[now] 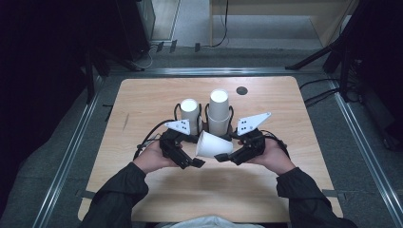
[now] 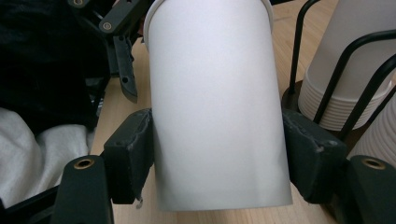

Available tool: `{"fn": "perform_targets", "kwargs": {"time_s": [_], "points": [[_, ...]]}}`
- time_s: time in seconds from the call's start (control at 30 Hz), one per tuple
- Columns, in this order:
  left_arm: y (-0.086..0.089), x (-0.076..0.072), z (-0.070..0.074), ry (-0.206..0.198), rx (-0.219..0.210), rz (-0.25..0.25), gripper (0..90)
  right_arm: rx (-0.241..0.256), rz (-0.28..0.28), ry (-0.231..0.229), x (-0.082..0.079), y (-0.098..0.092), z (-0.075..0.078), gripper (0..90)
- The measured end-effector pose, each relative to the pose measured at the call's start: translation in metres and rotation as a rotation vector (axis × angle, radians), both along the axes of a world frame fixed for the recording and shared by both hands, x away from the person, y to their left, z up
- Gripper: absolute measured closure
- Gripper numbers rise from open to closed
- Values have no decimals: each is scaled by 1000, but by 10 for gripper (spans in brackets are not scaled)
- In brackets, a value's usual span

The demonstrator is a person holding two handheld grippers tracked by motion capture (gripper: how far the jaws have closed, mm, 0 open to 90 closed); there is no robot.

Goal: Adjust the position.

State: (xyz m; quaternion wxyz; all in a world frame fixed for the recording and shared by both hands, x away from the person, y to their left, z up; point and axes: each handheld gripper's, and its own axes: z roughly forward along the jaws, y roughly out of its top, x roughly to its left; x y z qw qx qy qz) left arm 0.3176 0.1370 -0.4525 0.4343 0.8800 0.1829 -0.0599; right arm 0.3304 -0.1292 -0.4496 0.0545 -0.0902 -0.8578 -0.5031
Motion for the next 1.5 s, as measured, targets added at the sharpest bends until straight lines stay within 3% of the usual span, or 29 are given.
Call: {"fn": "perform_targets", "kwargs": {"time_s": [0.2,0.5,0.57,0.63,1.03,1.2,1.4,1.5], "points": [[0,0,4,10,-53,11,45,28,18,14,-1,0,2,310],[2,1,8,25,-119,26,67,11,30,19,-3,5,-1,310],[3,1,8,29,-139,25,147,12,30,18,-3,6,-2,310],[4,2,8,40,-149,25,150,14,27,17,-3,6,-1,309],[6,2,10,10,-148,16,197,9,16,10,-4,7,-1,311],[6,2,10,11,-124,8,198,-6,13,6,-4,9,-1,269],[9,5,15,-17,-94,4,197,-66,-23,-6,-6,10,-4,217],[6,6,17,-31,-54,-2,197,-82,-36,-19,-7,8,-6,217]]}}
